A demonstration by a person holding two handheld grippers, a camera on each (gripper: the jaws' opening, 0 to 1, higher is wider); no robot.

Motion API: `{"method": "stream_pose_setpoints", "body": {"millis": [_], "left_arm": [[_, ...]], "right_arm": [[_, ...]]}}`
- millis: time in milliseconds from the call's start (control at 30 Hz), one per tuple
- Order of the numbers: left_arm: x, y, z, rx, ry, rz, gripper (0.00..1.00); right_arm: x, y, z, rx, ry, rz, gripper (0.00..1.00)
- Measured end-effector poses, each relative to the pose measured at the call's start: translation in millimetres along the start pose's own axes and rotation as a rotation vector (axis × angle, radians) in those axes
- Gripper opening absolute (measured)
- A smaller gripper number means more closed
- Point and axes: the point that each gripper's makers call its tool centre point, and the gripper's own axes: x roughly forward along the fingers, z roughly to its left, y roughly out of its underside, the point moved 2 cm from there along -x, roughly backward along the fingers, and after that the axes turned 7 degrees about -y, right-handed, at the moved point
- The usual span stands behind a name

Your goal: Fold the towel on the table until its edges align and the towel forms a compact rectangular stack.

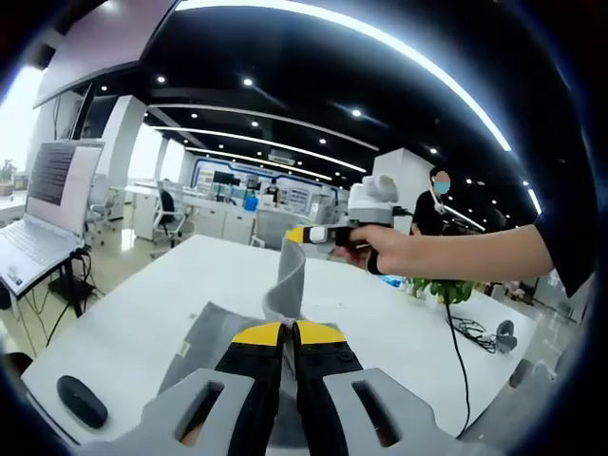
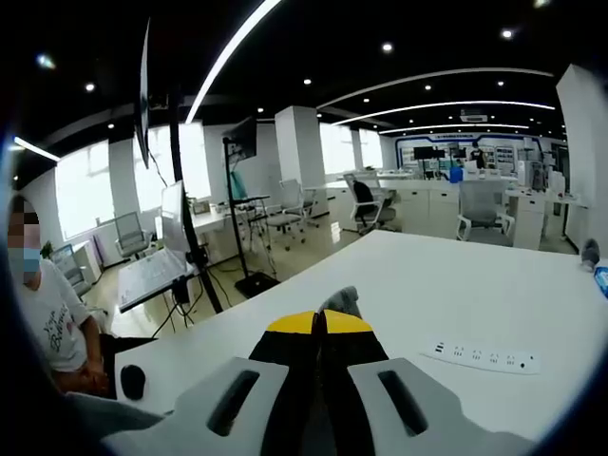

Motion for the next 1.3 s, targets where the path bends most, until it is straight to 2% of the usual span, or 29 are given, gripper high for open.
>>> {"method": "stream_pose_setpoints", "body": {"millis": [100, 600, 667, 767, 867, 967, 1067, 1300], "left_arm": [[1.9, 6.3, 13.7, -0.002, -0.041, 0.014, 0.04], [0.6, 37.4, 57.9, -0.067, -0.186, 0.065, 0.04], [2.3, 43.8, 66.1, -0.075, -0.199, 0.071, 0.04], [3.8, 54.4, 80.8, -0.026, -0.253, 0.093, 0.04], [6.0, 67.9, 92.1, -0.045, -0.281, 0.1, 0.04], [6.4, 78.2, 98.5, -0.05, -0.303, 0.121, 0.04], [6.3, 91.2, 108.5, -0.063, -0.322, 0.14, 0.04], [12.1, 110.0, 125.1, -0.092, -0.339, 0.166, 0.04]], "right_arm": [[9.1, 5.7, 2.6, -0.002, -0.007, 0.013, 0.0], [57.2, 42.3, 15.8, -0.001, -0.052, 0.086, 0.0], [64.3, 50.2, 16.4, -0.021, -0.05, 0.113, 0.0], [75.1, 60.8, 20.9, -0.031, -0.058, 0.138, 0.0], [85.9, 69.0, 23.8, -0.042, -0.073, 0.158, 0.0], [95.4, 78.0, 28.5, -0.021, -0.086, 0.171, 0.0], [105.7, 88.8, 31.9, -0.053, -0.094, 0.196, 0.0], [127.5, 110.9, 35.7, -0.05, -0.101, 0.235, 0.0]]}}
